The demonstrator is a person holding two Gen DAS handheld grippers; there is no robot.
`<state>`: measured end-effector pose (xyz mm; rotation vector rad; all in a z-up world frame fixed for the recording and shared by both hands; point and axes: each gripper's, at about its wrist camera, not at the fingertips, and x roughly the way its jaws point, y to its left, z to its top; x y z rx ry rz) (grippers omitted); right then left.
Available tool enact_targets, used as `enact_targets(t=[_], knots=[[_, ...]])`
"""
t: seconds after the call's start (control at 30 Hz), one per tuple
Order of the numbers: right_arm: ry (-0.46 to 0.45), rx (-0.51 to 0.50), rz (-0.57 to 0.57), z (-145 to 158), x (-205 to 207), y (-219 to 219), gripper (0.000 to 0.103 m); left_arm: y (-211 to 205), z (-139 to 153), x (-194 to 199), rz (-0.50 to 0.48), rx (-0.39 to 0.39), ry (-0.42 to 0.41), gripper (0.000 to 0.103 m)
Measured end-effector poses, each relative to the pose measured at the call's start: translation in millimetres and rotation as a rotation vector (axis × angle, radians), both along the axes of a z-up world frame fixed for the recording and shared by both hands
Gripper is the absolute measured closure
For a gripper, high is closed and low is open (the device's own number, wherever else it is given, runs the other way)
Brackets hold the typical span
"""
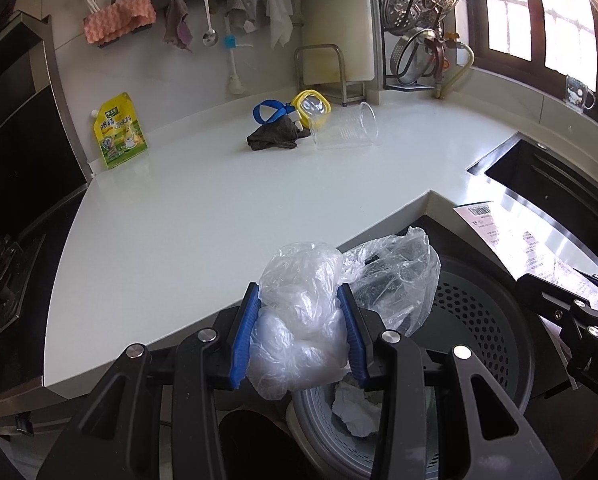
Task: Collect trash
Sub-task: 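Carry the pink sleeve and plastic bag over the grey trash bin with both tools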
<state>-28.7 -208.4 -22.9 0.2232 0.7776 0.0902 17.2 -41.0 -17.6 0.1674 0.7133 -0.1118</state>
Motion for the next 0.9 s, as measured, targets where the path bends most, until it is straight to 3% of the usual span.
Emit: enact_targets(t=[0.43, 0.9], knots=[[0.03, -0.012, 0.006, -15, -27, 5, 0.053, -4, -21, -14, -0.012, 0.009, 0.038, 0.064], [0.135, 0.003, 0.031, -64, -30, 11, 0.053, -10, -47, -15, -0.021, 0.02, 0.095, 0.064]])
